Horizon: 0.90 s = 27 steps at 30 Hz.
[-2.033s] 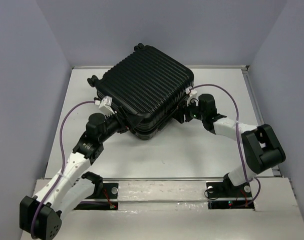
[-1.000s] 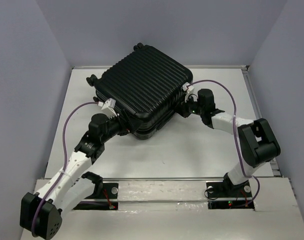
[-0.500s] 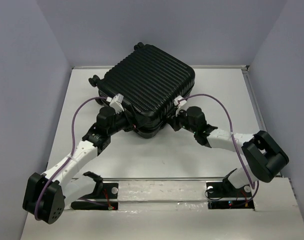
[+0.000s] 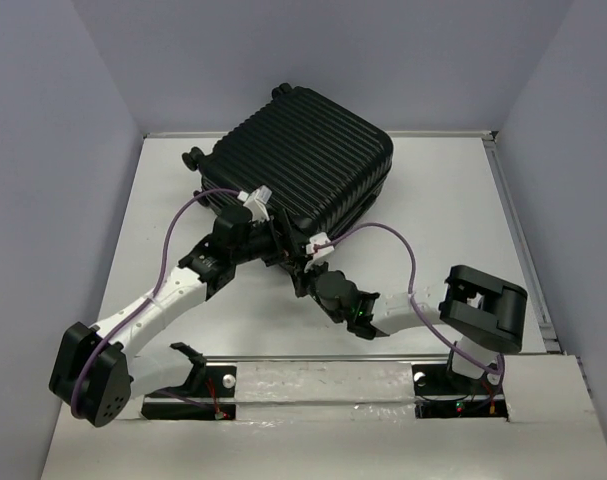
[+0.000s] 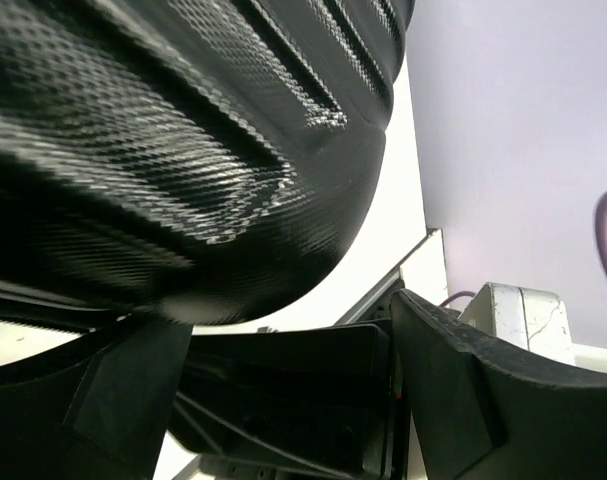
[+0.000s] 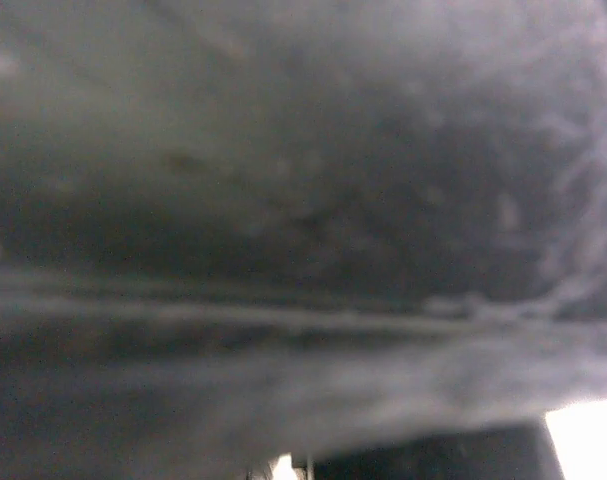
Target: Pack the luggage
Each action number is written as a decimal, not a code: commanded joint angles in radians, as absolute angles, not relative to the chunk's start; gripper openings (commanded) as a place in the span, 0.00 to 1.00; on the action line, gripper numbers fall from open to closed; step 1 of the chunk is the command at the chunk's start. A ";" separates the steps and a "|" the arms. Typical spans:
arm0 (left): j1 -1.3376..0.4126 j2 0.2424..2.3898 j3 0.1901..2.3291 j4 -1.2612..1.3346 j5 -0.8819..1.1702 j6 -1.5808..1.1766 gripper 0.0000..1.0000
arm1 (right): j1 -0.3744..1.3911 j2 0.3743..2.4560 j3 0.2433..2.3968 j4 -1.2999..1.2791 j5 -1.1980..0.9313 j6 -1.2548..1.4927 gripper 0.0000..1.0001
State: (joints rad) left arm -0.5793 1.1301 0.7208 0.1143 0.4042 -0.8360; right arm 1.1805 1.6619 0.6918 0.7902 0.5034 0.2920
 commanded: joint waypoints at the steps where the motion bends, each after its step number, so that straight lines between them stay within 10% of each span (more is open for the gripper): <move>1: -0.601 1.127 0.867 0.405 0.399 -0.867 0.94 | 1.358 1.732 0.686 1.233 0.461 0.316 0.07; 13: -0.488 1.163 1.311 -0.227 0.239 -0.437 0.99 | 1.358 1.641 0.489 1.252 0.542 0.452 0.07; 21: 0.082 1.164 1.152 -0.111 0.466 -0.554 0.99 | 1.358 1.612 0.460 1.186 0.506 0.469 0.07; 27: 0.156 1.279 1.072 0.072 0.499 -0.721 0.99 | 1.358 1.594 0.463 1.147 0.482 0.449 0.07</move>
